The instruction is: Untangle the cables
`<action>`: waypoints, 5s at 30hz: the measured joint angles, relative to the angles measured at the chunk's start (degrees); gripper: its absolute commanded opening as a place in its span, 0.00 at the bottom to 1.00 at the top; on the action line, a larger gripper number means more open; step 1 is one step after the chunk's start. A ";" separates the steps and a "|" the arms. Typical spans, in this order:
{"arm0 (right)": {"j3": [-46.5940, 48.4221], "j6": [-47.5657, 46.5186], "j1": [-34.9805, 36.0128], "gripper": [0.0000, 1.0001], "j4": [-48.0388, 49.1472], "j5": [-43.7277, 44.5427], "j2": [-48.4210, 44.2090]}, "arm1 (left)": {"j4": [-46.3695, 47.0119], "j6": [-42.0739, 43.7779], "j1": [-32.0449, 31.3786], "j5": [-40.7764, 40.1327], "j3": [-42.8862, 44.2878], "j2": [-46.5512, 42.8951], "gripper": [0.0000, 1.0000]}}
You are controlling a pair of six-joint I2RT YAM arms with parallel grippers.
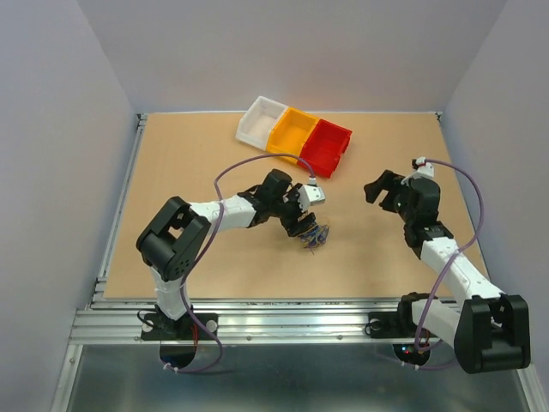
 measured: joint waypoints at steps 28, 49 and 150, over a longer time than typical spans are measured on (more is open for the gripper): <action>4.33 -8.48 20.39 0.69 6.25 -14.01 26.62 | -5.57 1.36 5.70 6.91 3.72 1.77 0.00; 3.39 -6.75 21.22 0.01 11.23 -13.46 18.99 | -4.37 -2.16 12.98 9.60 2.51 -4.07 0.00; -0.22 0.55 25.64 0.01 14.99 -12.35 2.12 | 9.84 -1.33 0.70 4.50 -5.14 -6.29 0.36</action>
